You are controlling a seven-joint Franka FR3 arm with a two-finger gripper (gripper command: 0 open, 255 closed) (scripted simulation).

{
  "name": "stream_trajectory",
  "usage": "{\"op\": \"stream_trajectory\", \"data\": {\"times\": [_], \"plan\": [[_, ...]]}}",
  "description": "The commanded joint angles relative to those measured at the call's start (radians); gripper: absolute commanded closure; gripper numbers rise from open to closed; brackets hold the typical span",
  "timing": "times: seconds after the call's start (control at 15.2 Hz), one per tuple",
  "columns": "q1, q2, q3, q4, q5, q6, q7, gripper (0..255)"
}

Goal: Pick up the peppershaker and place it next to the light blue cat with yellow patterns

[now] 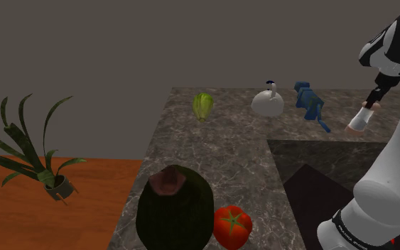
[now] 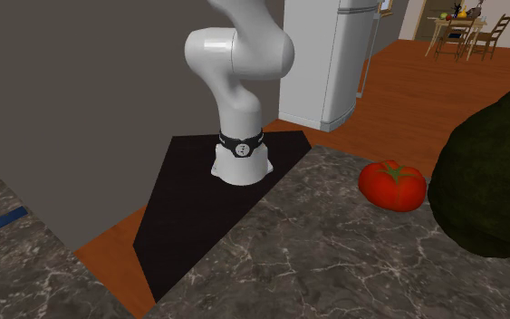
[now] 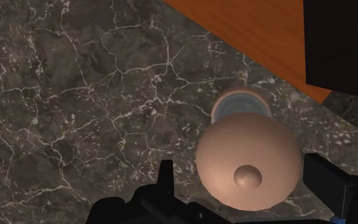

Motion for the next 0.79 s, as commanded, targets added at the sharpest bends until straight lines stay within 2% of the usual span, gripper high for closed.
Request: {"op": "stream_trajectory", "data": {"times": [0.0,0.2,0.73], "plan": [[0.017,-0.027,-0.014,0.01,-0.029,-0.026,0.019,0],[0.059,-0.098,-0.042,0.047,-0.106,-0.103,0.071,0],[0.058,-0.099,-0.041,0.047,-0.107,-0.103,0.071,0]]}}
